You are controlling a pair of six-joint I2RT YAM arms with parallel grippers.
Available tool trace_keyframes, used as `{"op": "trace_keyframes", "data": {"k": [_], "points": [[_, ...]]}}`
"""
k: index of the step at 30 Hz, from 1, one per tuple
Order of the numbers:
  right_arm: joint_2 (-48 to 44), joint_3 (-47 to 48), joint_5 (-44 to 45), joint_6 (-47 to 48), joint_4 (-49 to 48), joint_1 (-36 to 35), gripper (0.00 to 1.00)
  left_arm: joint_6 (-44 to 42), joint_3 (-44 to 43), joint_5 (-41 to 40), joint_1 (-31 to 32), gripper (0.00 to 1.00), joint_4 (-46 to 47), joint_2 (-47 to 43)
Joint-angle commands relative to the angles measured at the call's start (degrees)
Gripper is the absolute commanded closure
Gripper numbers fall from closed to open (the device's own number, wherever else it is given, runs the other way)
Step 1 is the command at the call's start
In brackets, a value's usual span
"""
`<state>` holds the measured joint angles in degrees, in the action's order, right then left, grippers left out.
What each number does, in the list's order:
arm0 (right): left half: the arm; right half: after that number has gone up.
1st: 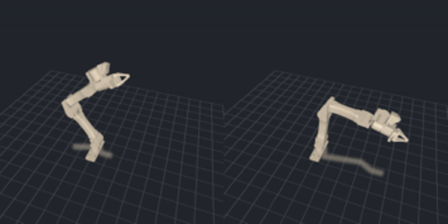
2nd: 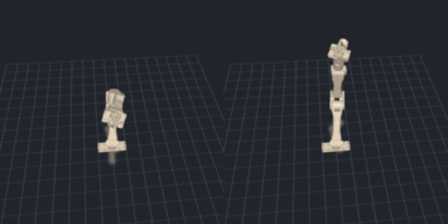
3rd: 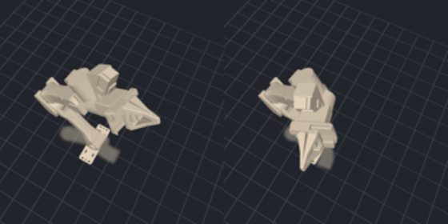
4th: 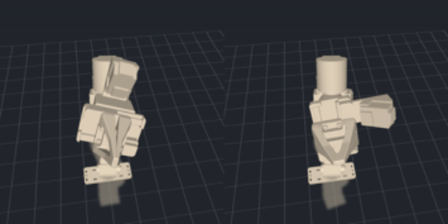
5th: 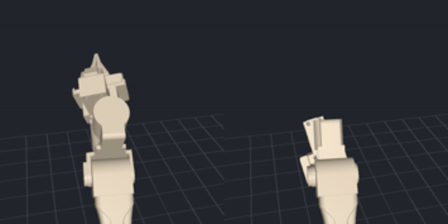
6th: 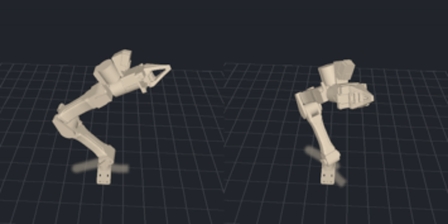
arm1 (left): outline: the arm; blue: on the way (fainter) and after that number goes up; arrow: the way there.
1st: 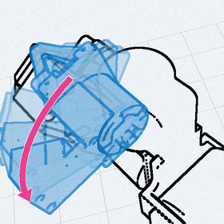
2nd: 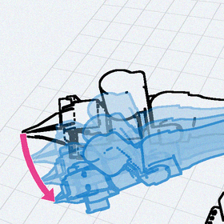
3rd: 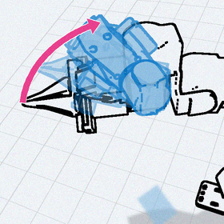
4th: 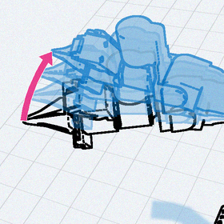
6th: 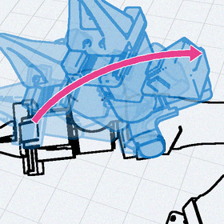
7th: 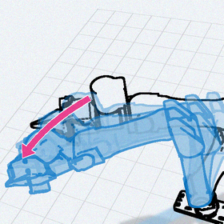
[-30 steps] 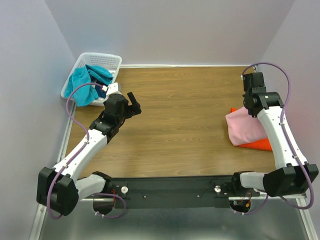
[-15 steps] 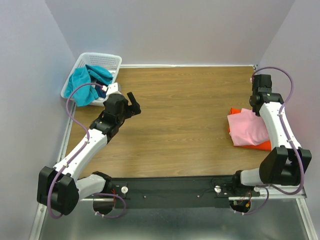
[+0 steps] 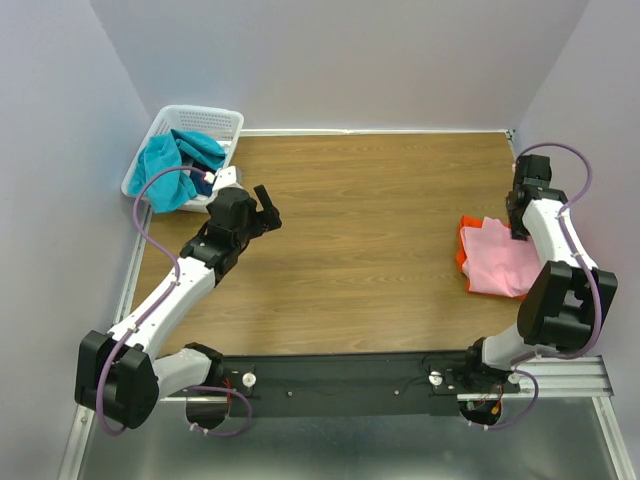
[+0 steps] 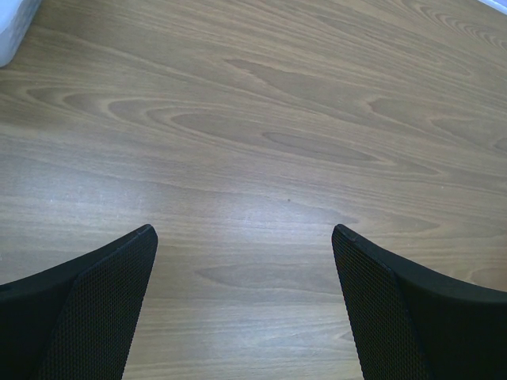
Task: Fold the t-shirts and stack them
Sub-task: Neatly place the folded tshirt to the corner, then reset both grippers
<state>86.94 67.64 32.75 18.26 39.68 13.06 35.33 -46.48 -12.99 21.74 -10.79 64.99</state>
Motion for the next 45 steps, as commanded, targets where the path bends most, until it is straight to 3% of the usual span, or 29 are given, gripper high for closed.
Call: {"op": "trace_keyframes", "data": {"k": [1,2,6,14,21,26,31,35,39,45], "points": [[0.78,-0.49,-1.46,-1.82,-2.33,0.74,0.18,-0.70,0.60,0.07,-0.29,0.02,0.59,0.40],[0.78,-0.49,-1.03,-2.09,-2.33,0.74,0.00,-0.70,0.60,0.07,-0.29,0.02,0.59,0.31],[0.08,0.39,-1.02,-3.32,-2.33,0.74,0.00,-0.53,0.60,0.07,-0.29,0.02,0.59,0.31],[-6.08,2.76,-13.50,-7.97,-4.87,0.74,0.00,-0.35,0.43,-0.28,-0.29,0.02,0.42,0.40],[-17.47,1.01,-24.89,-21.04,-12.77,0.74,0.00,0.52,-0.37,-0.71,-0.29,0.02,-0.46,0.23],[-25.31,-3.99,-32.39,-35.03,-21.65,0.74,0.00,2.19,-1.95,-2.47,-0.38,0.02,-2.83,-1.71],[-31.21,-12.60,-47.39,-42.50,-33.41,0.83,0.00,4.13,-2.91,-3.09,-0.38,0.02,-3.28,-5.48],[-31.92,-19.27,-57.16,-45.95,-39.14,0.74,0.00,5.79,-2.57,-4.05,-0.38,0.02,-3.36,-8.73],[-32.53,-26.56,-66.29,-51.03,-51.60,0.74,0.00,7.90,-0.38,-6.69,-0.38,0.02,-3.63,-11.72],[-32.09,-34.67,-73.09,-53.42,-55.85,0.74,0.00,10.02,2.70,-7.84,-0.38,0.02,-3.37,-13.75]]}}
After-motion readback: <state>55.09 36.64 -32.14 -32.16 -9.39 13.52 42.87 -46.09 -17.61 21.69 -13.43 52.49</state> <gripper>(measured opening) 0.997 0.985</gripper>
